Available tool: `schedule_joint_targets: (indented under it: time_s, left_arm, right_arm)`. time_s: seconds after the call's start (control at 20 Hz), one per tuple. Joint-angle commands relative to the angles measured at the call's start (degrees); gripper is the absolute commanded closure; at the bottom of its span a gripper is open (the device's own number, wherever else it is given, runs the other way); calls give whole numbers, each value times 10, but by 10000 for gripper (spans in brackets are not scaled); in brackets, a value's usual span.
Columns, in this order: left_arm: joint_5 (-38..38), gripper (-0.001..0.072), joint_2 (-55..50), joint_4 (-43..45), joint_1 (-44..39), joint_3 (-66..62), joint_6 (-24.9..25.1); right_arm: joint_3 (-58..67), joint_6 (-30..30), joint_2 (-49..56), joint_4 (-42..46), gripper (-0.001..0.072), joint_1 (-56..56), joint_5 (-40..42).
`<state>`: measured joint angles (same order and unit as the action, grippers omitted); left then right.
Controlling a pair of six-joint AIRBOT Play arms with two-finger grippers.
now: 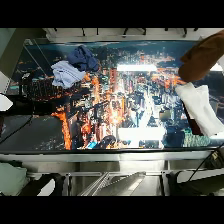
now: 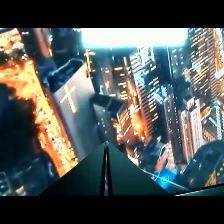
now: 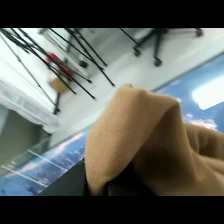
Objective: Fold the shirts.
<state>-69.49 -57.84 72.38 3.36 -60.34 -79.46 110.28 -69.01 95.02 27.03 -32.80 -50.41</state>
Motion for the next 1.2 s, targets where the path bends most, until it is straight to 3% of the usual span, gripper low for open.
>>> schedule_joint_targets:
  time_s: [0.0, 0.3, 0.4, 0.85, 1.15]
  left_arm:
    - [3, 694, 0, 0, 0, 0, 0]
    - [7, 694, 0, 0, 0, 0, 0]
    - [7, 694, 0, 0, 0, 0, 0]
    - [16, 694, 0, 0, 0, 0, 23]
    - [21, 694, 0, 0, 0, 0, 23]
  right_arm:
    - [4, 0, 6, 26, 678, -19, -26]
    - [4, -3, 5, 28, 677, -49, -131]
    - [4, -36, 0, 53, 677, -64, -177]
    - [-12, -221, -59, 402, 677, -89, -418]
    - [-189, -273, -103, 501, 677, -89, -435]
